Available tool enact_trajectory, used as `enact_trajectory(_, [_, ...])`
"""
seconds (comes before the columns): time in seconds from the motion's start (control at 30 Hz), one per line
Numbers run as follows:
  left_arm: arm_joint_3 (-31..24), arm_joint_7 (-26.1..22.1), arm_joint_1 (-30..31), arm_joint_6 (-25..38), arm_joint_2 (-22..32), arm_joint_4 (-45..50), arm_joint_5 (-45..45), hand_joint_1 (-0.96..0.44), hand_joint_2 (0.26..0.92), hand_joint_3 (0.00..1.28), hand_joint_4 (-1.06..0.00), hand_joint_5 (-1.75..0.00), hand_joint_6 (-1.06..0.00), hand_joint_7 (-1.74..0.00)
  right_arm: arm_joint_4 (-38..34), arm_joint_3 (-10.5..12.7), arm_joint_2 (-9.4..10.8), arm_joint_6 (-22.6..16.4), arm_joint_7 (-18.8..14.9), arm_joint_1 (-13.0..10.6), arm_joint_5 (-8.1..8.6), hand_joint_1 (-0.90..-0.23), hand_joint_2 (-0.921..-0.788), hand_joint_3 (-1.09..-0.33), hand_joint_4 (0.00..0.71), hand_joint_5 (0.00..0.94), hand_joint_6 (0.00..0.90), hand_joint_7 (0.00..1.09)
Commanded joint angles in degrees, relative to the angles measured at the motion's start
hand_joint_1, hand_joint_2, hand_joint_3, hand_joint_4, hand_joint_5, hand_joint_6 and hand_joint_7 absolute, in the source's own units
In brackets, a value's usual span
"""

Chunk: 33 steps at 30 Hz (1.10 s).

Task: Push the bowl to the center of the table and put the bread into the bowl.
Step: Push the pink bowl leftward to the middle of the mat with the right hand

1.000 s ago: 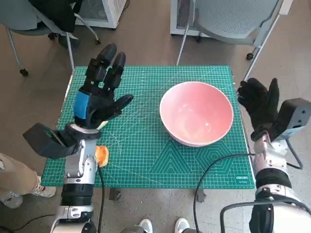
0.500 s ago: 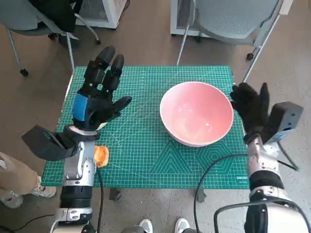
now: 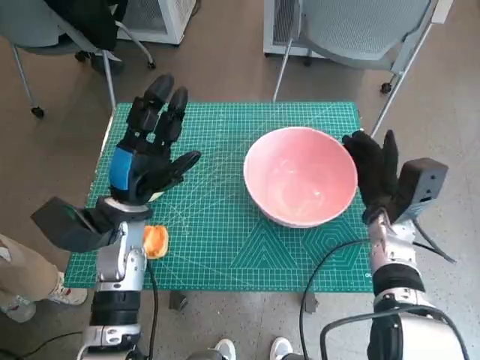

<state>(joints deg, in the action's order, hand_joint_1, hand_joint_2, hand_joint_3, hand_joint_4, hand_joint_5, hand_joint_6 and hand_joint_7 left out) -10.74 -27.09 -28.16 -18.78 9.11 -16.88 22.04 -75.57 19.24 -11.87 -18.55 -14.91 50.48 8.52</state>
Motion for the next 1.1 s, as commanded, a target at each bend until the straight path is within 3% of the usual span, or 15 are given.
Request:
enact_trajectory(0.03, [0.0, 0.5, 0.8, 0.8, 0.5, 1.7, -0.6, -0.39, 0.921, 0.17, -0.11, 0.0, -0.07, -0.42, -0.6, -0.5, 1.3, 0.9, -0.3, -1.4, -0.84, -0.63, -0.921, -0.857, 0.019, 0.003, 0.103, 0.07])
enact_trajectory(0.3, [0.1, 1.1, 1.7, 1.7, 0.7, 3.3, -0.6, -0.38, 0.921, 0.17, -0.11, 0.0, -0.06, -0.42, -0.5, -0.7, 2.6, 0.9, -0.4, -0.9, -0.49, -0.647, -0.921, -0.834, 0.019, 0.002, 0.1, 0.06])
enact_trajectory(1.1, [-0.1, 2.2, 4.0, 3.8, 1.7, 7.9, -0.6, -0.38, 0.921, 0.22, -0.09, 0.0, -0.01, -0.49, -0.6, -1.7, 6.9, 1.2, 0.8, 1.6, -1.65, -0.665, -0.921, -0.825, 0.048, 0.008, 0.109, 0.06])
